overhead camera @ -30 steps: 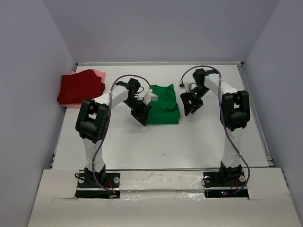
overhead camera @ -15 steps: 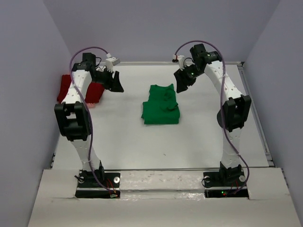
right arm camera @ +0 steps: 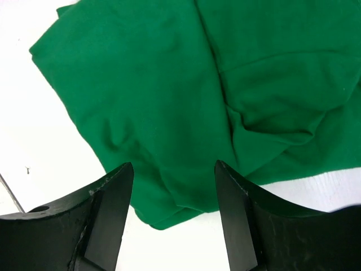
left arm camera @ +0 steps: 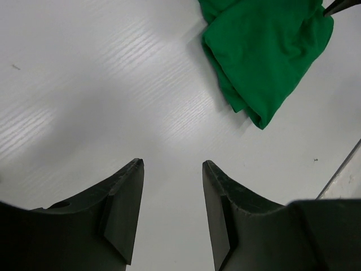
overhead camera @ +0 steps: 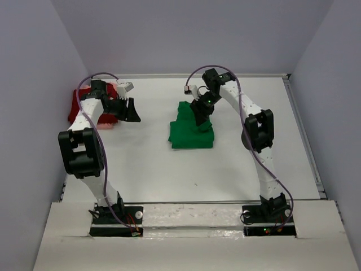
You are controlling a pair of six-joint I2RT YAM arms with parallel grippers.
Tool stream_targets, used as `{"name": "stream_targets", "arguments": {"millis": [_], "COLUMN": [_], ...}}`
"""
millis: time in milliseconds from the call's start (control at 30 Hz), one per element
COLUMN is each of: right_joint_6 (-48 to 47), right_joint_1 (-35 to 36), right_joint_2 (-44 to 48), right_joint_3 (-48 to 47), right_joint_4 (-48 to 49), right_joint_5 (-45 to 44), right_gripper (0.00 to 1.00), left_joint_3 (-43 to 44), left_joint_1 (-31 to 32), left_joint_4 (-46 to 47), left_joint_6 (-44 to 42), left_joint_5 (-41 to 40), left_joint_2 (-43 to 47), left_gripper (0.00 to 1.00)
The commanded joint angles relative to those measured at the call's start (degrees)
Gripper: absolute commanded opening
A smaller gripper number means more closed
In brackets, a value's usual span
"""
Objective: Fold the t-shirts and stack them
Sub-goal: Fold the tshirt
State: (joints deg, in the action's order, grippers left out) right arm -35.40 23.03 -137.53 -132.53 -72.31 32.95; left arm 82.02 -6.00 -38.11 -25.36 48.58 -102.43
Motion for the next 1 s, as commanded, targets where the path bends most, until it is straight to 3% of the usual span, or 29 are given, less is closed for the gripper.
{"name": "stream_targets", "arguments": {"millis": [0,433,867,967], "right_joint_6": [-2.8,-3.1,-2.9,-2.9], "right_joint_1": [1.0,2.0,4.2,4.2], "right_joint_2": [1.0,-4.2,-4.8,-4.5], "right_joint_3": [-1.2,-4.3,-3.7,-3.4], "right_joint_4": [0.1,2.6,2.4,2.3], "right_joint_5": [0.2,0.0,0.2,-0.2], "right_gripper": [0.66,0.68,0.68,0.54], "left_joint_3": [-2.8,-7.8,-7.6,-7.7], "left_joint_1": [-2.3,-2.9,-3.1,-3.0], "left_joint_4": [3.6,6.3,6.3,6.4], "left_joint_6": [1.0,1.8,1.9,1.9], "left_joint_5": [-0.3,-2.6,-2.9,-2.9], "left_joint_2": [6.8,11.4,10.9,10.8], "left_gripper": [0.55,0.56,0.56,0.56]}}
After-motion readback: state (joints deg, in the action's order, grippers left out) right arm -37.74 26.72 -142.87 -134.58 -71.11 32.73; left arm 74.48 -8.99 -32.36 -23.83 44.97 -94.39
